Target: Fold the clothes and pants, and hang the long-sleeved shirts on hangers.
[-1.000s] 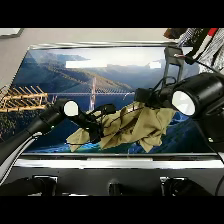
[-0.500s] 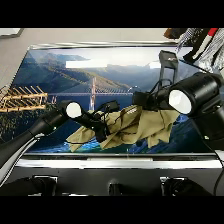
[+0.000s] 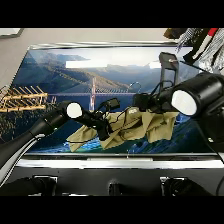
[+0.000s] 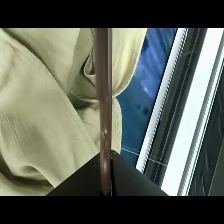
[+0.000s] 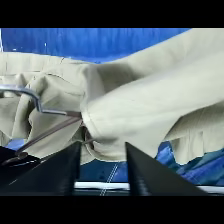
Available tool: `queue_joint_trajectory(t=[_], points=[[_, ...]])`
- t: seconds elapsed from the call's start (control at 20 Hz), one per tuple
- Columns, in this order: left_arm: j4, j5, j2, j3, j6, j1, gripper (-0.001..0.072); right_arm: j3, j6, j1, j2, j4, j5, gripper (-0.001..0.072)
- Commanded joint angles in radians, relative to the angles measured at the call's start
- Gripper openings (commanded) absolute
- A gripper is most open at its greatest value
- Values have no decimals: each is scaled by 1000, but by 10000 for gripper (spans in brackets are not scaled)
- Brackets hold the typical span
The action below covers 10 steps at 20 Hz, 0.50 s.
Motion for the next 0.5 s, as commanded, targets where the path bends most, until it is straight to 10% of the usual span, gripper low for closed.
queue_joint_trajectory(t=[0.0, 0.3, 0.45], points=[[0, 9, -1, 0, 0, 0, 18, 1, 3, 0, 44, -45, 5, 427], [0, 6, 0, 0, -1, 0, 18, 21, 169, -2, 144, -338, 48, 429], [0, 5, 0, 0, -1, 0, 18, 93, 28, -142, 75, -122, 180, 534]])
